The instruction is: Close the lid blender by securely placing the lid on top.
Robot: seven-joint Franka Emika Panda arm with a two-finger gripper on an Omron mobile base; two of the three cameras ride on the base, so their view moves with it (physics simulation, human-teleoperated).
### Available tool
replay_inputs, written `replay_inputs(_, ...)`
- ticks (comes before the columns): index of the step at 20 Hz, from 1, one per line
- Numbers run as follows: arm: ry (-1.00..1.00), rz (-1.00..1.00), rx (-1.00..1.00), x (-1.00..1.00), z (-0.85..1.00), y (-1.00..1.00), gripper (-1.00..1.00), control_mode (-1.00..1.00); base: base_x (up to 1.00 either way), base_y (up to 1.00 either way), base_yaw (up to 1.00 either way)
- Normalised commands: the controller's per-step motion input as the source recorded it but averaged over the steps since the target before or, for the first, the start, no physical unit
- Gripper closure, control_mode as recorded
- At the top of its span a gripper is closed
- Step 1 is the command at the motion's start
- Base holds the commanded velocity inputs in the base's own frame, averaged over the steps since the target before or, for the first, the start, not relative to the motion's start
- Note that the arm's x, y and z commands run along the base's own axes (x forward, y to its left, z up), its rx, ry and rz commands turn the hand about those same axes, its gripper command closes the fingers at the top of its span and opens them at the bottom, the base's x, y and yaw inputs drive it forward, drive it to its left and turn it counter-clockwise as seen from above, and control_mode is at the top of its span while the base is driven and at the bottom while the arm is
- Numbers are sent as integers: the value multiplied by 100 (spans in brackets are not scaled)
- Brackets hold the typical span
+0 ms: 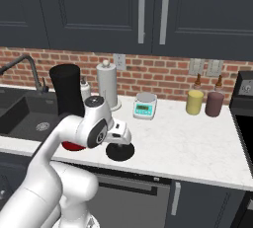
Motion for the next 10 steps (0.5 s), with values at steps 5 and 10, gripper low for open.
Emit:
replay_inputs(5,0,5,0,23,-17,0,-100,-100,0,0,0)
replay_inputs(10,0,5,0,20,-20,0,-100,-100,0,0,0)
